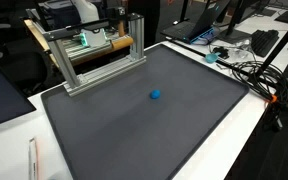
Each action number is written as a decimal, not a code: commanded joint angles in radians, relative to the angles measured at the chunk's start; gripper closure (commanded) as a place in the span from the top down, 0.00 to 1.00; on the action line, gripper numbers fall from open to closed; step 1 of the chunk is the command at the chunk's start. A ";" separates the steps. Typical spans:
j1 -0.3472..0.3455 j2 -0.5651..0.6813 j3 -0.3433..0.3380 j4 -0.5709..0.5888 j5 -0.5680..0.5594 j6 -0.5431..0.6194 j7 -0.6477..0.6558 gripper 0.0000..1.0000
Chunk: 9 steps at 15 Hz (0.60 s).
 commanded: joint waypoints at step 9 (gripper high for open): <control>0.013 0.004 0.120 0.022 -0.041 0.002 0.008 1.00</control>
